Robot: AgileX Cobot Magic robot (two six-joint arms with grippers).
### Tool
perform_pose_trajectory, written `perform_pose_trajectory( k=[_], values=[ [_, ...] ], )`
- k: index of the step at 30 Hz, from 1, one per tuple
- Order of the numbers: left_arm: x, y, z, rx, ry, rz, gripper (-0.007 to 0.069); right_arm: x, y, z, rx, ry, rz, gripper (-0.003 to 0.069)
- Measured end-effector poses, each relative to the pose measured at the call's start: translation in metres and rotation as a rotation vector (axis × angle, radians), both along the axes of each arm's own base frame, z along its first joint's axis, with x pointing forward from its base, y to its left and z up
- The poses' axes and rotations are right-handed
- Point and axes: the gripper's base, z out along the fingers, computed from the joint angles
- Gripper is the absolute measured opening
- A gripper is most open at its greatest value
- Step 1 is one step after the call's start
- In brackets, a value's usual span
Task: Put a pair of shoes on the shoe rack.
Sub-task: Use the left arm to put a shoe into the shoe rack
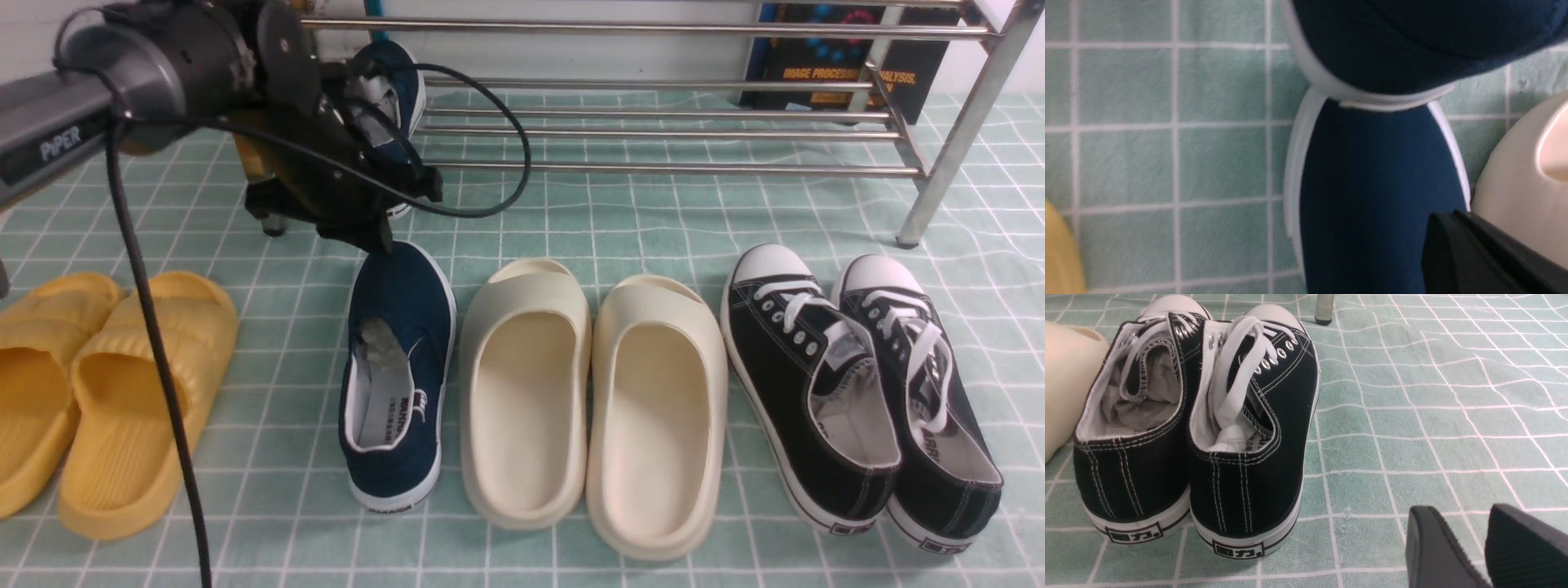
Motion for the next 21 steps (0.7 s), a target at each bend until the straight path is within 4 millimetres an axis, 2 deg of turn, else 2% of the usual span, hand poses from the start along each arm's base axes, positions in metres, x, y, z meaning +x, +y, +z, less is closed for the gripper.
perform_pose_trajectory(
  k=[3, 5, 12, 15, 20, 21],
  values=[
    [0.007, 0.003, 0.006, -0.018, -0.082, 0.019, -0.0013, 0.000, 0.000, 0.000, 0.000, 0.000, 0.000, 0.0239],
    [0.014, 0.012, 0.014, -0.028, -0.133, 0.048, -0.0013, 0.000, 0.000, 0.000, 0.000, 0.000, 0.000, 0.0239],
    [0.023, 0.036, 0.018, -0.040, -0.138, 0.117, -0.0013, 0.000, 0.000, 0.000, 0.000, 0.000, 0.000, 0.0239],
    [0.026, 0.037, 0.010, -0.037, -0.124, 0.120, -0.0013, 0.000, 0.000, 0.000, 0.000, 0.000, 0.000, 0.0239],
    [0.030, 0.036, 0.012, -0.046, -0.154, 0.128, -0.0006, 0.000, 0.000, 0.000, 0.000, 0.000, 0.000, 0.0239],
    [0.031, 0.036, 0.013, -0.053, -0.163, 0.135, 0.0020, 0.000, 0.000, 0.000, 0.000, 0.000, 0.000, 0.0239]
  ],
)
